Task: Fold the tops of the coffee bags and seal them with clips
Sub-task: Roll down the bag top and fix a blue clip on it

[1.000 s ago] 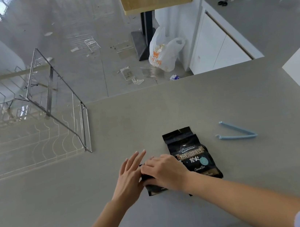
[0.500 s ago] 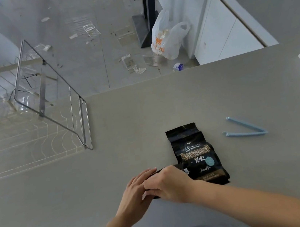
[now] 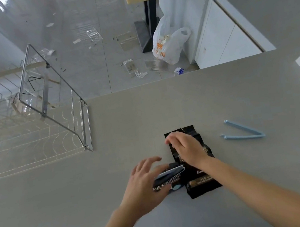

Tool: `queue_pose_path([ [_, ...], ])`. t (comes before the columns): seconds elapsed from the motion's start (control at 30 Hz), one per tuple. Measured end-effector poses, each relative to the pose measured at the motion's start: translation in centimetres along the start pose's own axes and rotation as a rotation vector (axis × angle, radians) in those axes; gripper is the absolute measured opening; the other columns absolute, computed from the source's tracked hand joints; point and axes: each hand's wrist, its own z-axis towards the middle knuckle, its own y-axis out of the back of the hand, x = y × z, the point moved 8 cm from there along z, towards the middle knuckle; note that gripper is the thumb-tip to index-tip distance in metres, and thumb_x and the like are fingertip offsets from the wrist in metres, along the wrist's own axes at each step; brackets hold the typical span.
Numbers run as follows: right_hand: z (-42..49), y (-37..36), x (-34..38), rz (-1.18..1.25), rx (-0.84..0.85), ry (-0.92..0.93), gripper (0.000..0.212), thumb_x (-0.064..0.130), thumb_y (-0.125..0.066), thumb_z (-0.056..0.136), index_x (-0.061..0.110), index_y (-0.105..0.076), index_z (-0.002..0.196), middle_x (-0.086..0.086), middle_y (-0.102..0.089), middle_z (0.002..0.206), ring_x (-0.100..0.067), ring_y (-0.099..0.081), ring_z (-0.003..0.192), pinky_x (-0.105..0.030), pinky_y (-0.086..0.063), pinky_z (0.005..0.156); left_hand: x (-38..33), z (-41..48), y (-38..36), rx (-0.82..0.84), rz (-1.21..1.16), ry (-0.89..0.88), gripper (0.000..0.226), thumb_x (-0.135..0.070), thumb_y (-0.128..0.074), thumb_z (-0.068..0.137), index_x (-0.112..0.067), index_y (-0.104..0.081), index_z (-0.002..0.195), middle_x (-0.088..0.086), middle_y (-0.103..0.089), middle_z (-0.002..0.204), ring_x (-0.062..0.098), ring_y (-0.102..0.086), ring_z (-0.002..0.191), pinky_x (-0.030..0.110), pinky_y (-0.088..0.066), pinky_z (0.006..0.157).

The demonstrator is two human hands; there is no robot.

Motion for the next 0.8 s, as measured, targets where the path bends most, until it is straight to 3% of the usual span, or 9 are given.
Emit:
queue_pose_path([
  [0.1, -1.8, -1.8, -2.8, -0.091, 0.028, -0.059, 0.027, 0.023, -0.041, 0.099, 0.017, -0.064, 0.086, 0.005, -0.063, 0.081, -0.012, -0.057, 0.078, -0.042, -0.049, 0.074, -3.4, 1.0, -1.2, -0.022, -0.022, -0.003, 0.039, -0.047, -0.052, 0.080, -0.038, -0.052, 0.119, -0.016, -0.054, 0.116, 0.006, -0.047, 0.109, 0.020, -0.034, 0.087],
  [0.27, -3.5, -2.9, -3.2, -0.046, 0.012, -0.076, 0.041, 0.038, -0.031, 0.093, 0.019, -0.066, 0.085, 0.004, -0.067, 0.087, -0.012, -0.058, 0.084, -0.041, -0.046, 0.082, -3.3, 1.4, -2.0, -0.116, -0.161, 0.124, 0.023, -0.032, -0.064, 0.080, -0.035, -0.065, 0.103, -0.015, -0.065, 0.096, 0.005, -0.059, 0.088, 0.018, -0.046, 0.065],
  [0.37, -3.7, -3.2, -2.5, -0.047, 0.037, -0.036, 0.051, 0.050, -0.023, 0.089, 0.021, -0.065, 0.085, 0.007, -0.067, 0.086, -0.009, -0.058, 0.084, -0.039, -0.042, 0.087, -3.0, 0.9, -1.8, -0.143, -0.183, 0.148, 0.019, -0.031, -0.067, 0.080, -0.033, -0.069, 0.098, -0.014, -0.067, 0.090, 0.005, -0.061, 0.080, 0.020, -0.048, 0.062],
  [0.6, -4.6, -3.6, -2.6, -0.168, -0.034, 0.056, 0.026, 0.021, -0.033, 0.098, 0.024, -0.057, 0.089, 0.012, -0.060, 0.085, -0.005, -0.053, 0.085, -0.036, -0.038, 0.096, -3.2, 0.0, -1.9, -0.190, -0.208, 0.120, 0.015, -0.024, -0.066, 0.082, -0.031, -0.073, 0.093, -0.013, -0.070, 0.078, 0.004, -0.061, 0.069, 0.021, -0.048, 0.058],
  [0.8, -4.2, -3.6, -2.7, -0.266, -0.015, 0.032, 0.026, 0.019, -0.032, 0.099, 0.024, -0.051, 0.083, 0.014, -0.054, 0.080, -0.005, -0.049, 0.081, -0.040, -0.036, 0.100, -2.9, 0.9, -1.9, -0.150, -0.256, 0.100, 0.013, -0.024, -0.066, 0.083, -0.031, -0.074, 0.092, -0.013, -0.071, 0.078, 0.003, -0.061, 0.067, 0.016, -0.045, 0.058],
])
